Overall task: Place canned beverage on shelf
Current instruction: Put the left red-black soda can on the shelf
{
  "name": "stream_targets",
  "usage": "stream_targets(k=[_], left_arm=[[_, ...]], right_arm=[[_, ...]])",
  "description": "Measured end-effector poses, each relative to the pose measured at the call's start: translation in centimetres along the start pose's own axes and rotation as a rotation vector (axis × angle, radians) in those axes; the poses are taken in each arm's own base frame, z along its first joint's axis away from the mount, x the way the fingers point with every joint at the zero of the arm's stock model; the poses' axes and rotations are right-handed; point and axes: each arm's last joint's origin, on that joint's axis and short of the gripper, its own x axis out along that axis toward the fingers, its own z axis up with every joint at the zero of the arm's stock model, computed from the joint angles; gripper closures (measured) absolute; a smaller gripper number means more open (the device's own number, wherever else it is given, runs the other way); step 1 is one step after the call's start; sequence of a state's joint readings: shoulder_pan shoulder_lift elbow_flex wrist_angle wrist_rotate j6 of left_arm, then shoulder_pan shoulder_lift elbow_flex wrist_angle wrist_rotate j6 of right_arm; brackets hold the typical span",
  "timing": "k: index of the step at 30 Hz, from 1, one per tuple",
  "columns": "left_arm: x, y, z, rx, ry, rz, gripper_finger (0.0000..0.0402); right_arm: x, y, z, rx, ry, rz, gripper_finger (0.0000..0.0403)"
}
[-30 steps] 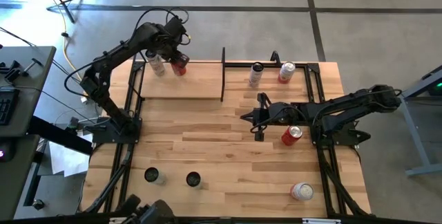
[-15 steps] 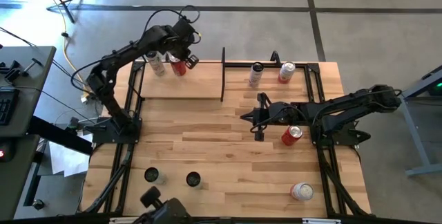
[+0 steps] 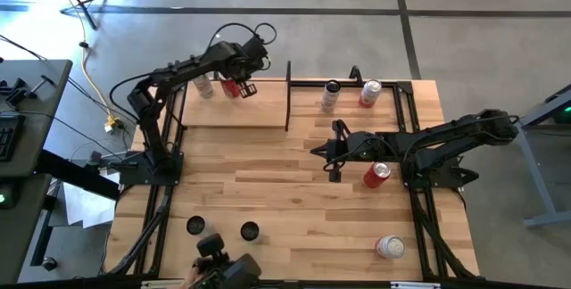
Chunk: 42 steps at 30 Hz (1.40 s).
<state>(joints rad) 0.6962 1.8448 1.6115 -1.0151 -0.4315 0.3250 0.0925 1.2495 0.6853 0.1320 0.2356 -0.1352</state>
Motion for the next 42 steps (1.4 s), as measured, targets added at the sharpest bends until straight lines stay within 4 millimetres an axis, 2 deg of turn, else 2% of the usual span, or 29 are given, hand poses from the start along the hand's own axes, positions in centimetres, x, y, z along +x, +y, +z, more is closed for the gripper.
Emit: stream_targets(k=[4,11,23,26,31,37,39,42], left_arm=[[0.8,-0.1,0.2,0.003,0.034,0.042,0.0401],[0.7,-0.5,-0.3,0.014,0.081,0.022,0.0401],[-0.5,-3.1,-0.2,0.103,0.107,-0.037,0.0401],[-1.1,-3.6,-0.3,0.070,0.110,-0.036,0.0401],[-3.5,-1.9,-1.3,-0.165,0.040,-0.012,0.0401],[-7.4,1.1,-4.0,-0.405,-0.047,-0.068,0.0401],[-7.4,2.0,-5.0,-0.467,-0.004,-0.083,0.0401],[-6.5,3.4,-5.9,-0.554,0.054,-0.172,0.0401]], right_arm=[[0.0,0.0,0.0,-0.001,0.001,0.000,0.0403],[0.0,0.0,0.0,-0.001,0.002,0.000,0.0403],[0.0,0.0,-0.2,-0.001,0.019,0.002,0.0403],[0.0,0.0,-0.2,-0.003,0.025,0.003,0.0403],[0.0,0.0,-0.3,-0.004,0.030,0.004,0.0403],[0.0,0.0,-0.3,-0.007,0.030,0.004,0.0403],[0.0,0.0,-0.3,-0.007,0.029,0.004,0.0403],[0.0,0.0,-0.2,-0.003,0.015,0.002,0.0403]])
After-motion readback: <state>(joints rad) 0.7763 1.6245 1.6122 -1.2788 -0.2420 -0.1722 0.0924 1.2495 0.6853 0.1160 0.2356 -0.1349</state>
